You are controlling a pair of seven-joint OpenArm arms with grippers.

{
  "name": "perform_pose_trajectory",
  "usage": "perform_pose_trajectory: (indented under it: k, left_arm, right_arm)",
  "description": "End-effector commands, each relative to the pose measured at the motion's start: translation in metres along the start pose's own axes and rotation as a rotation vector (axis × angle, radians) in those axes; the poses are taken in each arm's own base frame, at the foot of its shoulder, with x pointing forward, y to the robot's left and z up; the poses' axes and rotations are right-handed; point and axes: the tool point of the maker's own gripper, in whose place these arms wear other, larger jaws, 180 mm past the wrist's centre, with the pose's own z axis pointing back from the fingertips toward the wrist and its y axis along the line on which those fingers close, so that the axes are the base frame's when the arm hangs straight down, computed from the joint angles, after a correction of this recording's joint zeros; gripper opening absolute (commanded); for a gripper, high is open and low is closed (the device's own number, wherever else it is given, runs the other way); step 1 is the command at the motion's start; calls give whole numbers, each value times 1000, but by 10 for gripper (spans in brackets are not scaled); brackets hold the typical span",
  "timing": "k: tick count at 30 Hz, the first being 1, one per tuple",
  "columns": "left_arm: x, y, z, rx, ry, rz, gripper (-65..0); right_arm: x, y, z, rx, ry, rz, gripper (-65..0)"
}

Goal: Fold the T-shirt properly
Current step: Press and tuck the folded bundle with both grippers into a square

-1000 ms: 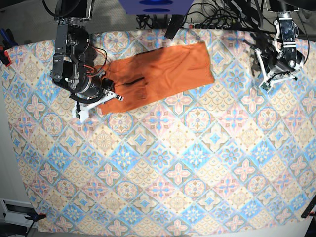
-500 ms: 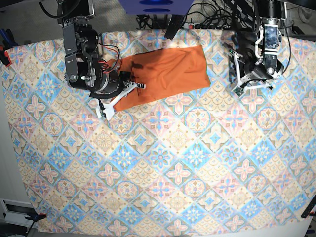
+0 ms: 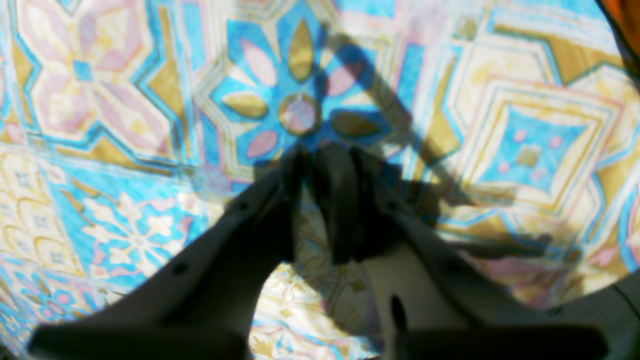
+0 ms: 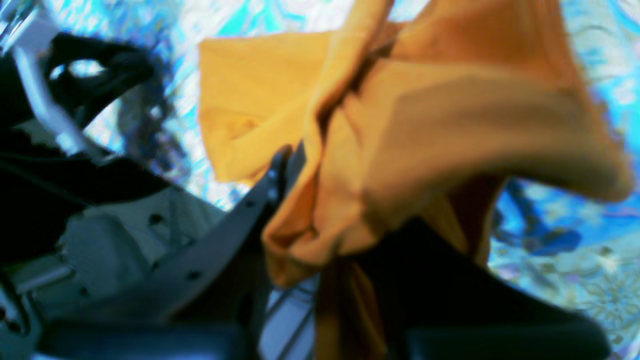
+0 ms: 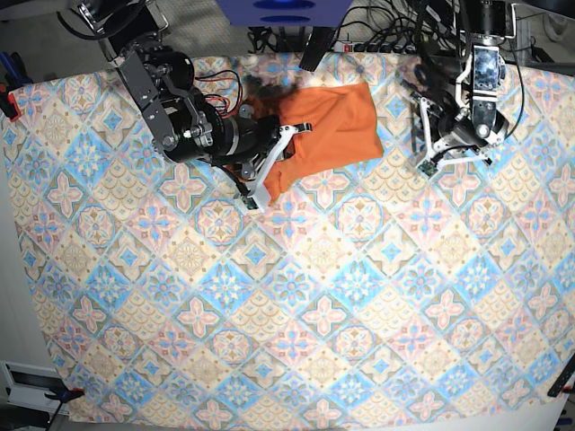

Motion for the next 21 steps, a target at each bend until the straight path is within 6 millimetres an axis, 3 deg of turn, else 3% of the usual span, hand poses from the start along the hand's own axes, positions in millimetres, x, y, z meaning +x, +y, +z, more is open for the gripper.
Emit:
perform_pose_trajectory:
  k: [1,7,14,18,21]
  left_arm:
    - [12,-12,-1,-39,-43,-16,-565]
    - [19,-22,-3,-58,-55,-12,-566]
    - [22,-27,-3,-69,-61,-16,-564]
    - [34,-44,-6,-103,-90,2,-564]
    - [56,-68,-8,-148,-114,-44,-564]
  right_arm:
    - [17,10,6,25,-47,36,-588]
    - [16,60,3,171,12,161,-605]
    - [10,66,4,166,101,242,-606]
    - [13,70,4,168,100,268,-606]
    - [12,70,4,169,102,269,-606]
